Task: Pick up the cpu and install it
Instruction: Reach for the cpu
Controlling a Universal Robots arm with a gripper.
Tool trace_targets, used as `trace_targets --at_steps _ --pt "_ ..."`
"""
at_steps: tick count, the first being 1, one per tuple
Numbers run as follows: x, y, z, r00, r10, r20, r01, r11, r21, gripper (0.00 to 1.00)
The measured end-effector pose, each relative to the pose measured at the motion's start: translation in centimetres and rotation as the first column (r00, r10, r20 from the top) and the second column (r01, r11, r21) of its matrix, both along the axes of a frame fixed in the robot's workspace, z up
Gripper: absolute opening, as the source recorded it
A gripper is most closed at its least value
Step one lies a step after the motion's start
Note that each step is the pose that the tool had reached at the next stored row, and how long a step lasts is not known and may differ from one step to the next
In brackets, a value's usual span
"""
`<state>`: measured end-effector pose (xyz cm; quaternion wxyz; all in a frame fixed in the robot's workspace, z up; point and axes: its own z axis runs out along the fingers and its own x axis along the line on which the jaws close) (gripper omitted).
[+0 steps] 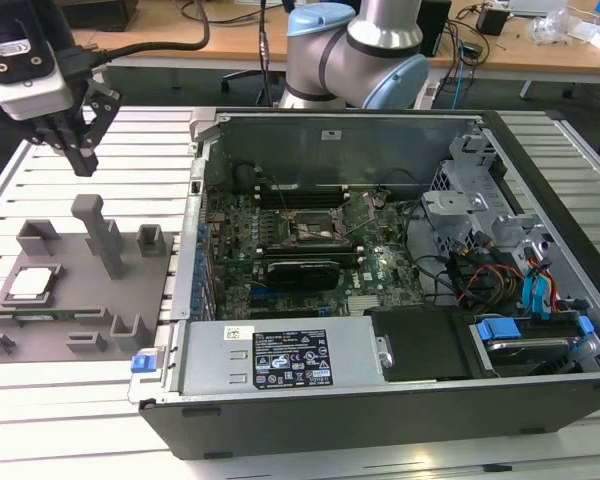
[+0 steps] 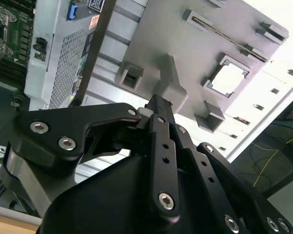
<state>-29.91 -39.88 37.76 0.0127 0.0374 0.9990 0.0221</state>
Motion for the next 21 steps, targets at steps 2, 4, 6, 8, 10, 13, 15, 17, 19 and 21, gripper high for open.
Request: trace_targets --at_steps 2,4,6,8,10,13,15,17,19,21 --pt "-1.15 0.0 -0.12 1.0 0.0 0.0 0.0 1.0 0.0001 0.11" --pt "-1.84 0.0 -0.18 1.0 0.0 0.0001 0.0 1.0 0.0001 0.11" --pt "-2.42 0.0 -0.23 1.0 0.0 0.0 0.0 1.0 0.0 0.11" --pt "-2.89 0.0 -0.3 1.0 0.0 0.0 0.0 1.0 0.0 0.11" --pt "-3.48 0.0 -0.49 1.0 0.0 0.0 0.0 1.0 0.0 0.11" --pt "-3.91 -0.01 -0.75 1.0 0.0 0.0 0.0 1.0 0.0 0.11" --pt "-4.27 -0.02 -1.01 1.0 0.0 0.0 0.0 1.0 0.0 0.11" --pt "-4.77 -0.03 -1.32 1.0 0.0 0.0 0.0 1.0 0.0 0.11" --pt "-5.26 -0.04 -1.64 1.0 0.0 0.0001 0.0 1.0 0.0 0.11" --pt "-5.59 -0.06 -1.89 1.0 0.0 0.0 0.0 1.0 0.0 0.11"
